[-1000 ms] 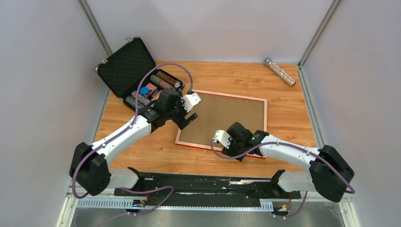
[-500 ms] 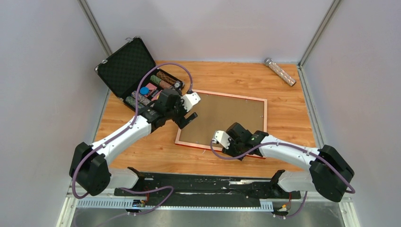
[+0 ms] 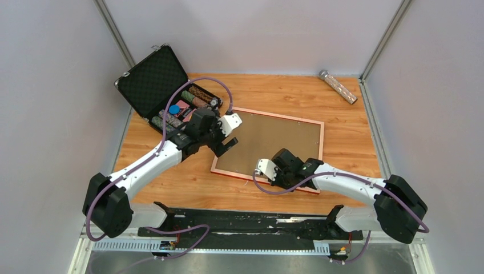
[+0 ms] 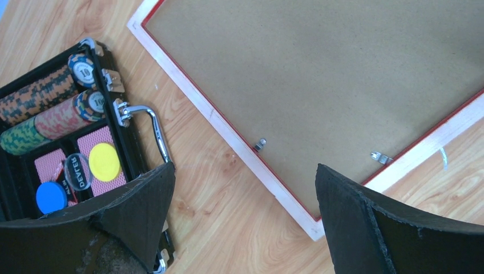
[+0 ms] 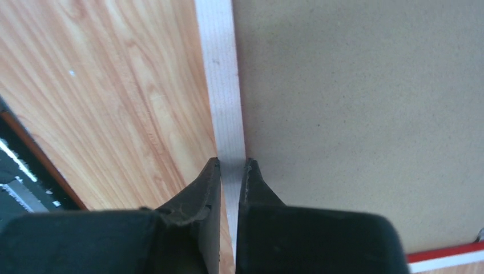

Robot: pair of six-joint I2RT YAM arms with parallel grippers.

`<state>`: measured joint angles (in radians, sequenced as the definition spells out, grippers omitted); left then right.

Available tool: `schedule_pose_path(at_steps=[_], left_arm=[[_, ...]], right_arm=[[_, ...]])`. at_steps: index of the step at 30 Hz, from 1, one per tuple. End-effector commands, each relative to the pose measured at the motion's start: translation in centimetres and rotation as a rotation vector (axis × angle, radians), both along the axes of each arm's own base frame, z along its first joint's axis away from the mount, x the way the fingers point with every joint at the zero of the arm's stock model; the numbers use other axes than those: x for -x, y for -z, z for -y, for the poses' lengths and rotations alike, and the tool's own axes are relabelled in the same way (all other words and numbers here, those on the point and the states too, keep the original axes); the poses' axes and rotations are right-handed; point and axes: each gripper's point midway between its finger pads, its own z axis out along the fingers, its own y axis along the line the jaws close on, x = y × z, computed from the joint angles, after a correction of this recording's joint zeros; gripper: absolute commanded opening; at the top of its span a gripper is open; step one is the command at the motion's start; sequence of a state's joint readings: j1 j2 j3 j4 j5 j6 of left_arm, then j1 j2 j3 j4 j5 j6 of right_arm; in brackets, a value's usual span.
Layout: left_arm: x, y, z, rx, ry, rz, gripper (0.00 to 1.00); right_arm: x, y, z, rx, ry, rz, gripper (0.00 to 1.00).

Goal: Put the photo into the frame

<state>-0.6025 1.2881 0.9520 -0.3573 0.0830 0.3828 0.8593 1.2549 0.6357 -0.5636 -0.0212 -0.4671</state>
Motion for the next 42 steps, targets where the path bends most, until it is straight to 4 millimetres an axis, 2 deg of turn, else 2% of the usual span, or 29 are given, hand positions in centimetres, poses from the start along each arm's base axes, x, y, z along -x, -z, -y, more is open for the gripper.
schedule_pose_path(at_steps=[1,6,9,14,22,25,28,37,42], left_arm=[[0.9,-0.6,0.8,0.004,0.100,0.011,1.00],[2.3,0.0,1.1,-0.039,0.163,0.008,1.00],[3.2,-0.5,1.5,-0.055,0.207,0.044,1.00],[5.4,-1.0,3.2,-0.139,0.299,0.106,0.98],[8.4,-2.3,5.8,-0.237,0.424,0.217,1.00],[8.3,-3.0,6.5,-0.231,0.434,0.258,1.00],[7.5,-3.6,6.4,-0.235,0.414,0.317,1.00],[6.3,-2.7,5.7,-0.322,0.425,0.420,1.00],[5.4,-2.5,6.7,-0.351,0.442,0.439,0.99]], right_arm=[[-0.8,-2.4,-1.6,-0.073,0.016,0.030,0.00],[-1.2,-4.7,-2.8,-0.137,0.002,0.033,0.00],[-1.5,-5.9,-2.9,-0.168,0.014,0.016,0.00],[-2.2,-8.2,-3.0,-0.220,0.033,-0.004,0.00],[-3.7,-13.5,-3.6,-0.350,0.051,-0.029,0.00],[-3.9,-14.9,-3.5,-0.383,0.056,-0.030,0.00],[-4.1,-15.3,-3.2,-0.386,0.061,-0.025,0.00],[-4.3,-16.0,-2.7,-0.408,0.063,-0.051,0.00],[-4.6,-16.8,-2.3,-0.441,0.076,-0.078,0.00]])
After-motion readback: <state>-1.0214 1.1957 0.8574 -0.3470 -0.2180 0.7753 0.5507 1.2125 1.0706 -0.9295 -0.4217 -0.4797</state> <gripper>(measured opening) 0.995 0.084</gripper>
